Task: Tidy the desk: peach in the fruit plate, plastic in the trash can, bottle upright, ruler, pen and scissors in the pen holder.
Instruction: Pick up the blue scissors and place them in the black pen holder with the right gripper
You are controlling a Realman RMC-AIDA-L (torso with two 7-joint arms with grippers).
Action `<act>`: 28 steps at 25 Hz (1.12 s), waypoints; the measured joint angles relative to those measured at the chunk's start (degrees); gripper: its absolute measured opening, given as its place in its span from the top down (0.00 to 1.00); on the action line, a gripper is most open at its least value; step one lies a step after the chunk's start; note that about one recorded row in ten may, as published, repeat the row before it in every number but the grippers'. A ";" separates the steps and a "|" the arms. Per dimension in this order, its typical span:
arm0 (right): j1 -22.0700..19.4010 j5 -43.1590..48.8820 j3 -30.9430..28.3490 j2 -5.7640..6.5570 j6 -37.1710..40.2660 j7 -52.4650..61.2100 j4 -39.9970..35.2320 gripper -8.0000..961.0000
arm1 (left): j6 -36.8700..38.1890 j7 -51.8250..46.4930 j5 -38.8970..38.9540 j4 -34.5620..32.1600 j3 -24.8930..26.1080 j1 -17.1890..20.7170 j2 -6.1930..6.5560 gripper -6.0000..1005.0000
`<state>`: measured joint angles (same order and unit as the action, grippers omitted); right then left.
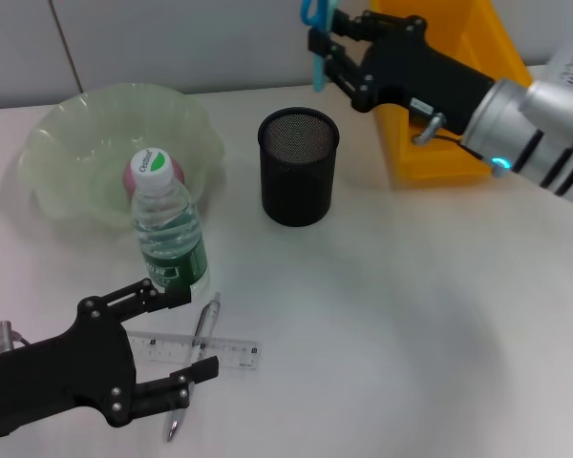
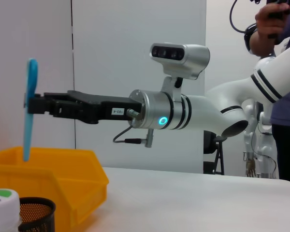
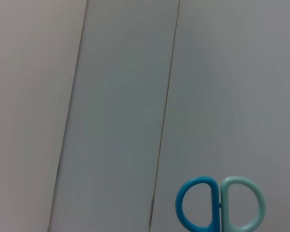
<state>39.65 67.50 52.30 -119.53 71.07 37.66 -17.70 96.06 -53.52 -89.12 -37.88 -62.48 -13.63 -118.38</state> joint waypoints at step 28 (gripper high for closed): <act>4.22 -1.04 2.91 -0.28 -9.67 0.93 8.21 0.54 | 0.09 0.00 0.01 0.82 -0.01 -1.05 -0.09 0.22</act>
<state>43.87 66.46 55.21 -119.81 61.39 38.59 -9.49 96.16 -53.52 -89.11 -37.06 -62.49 -14.68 -118.47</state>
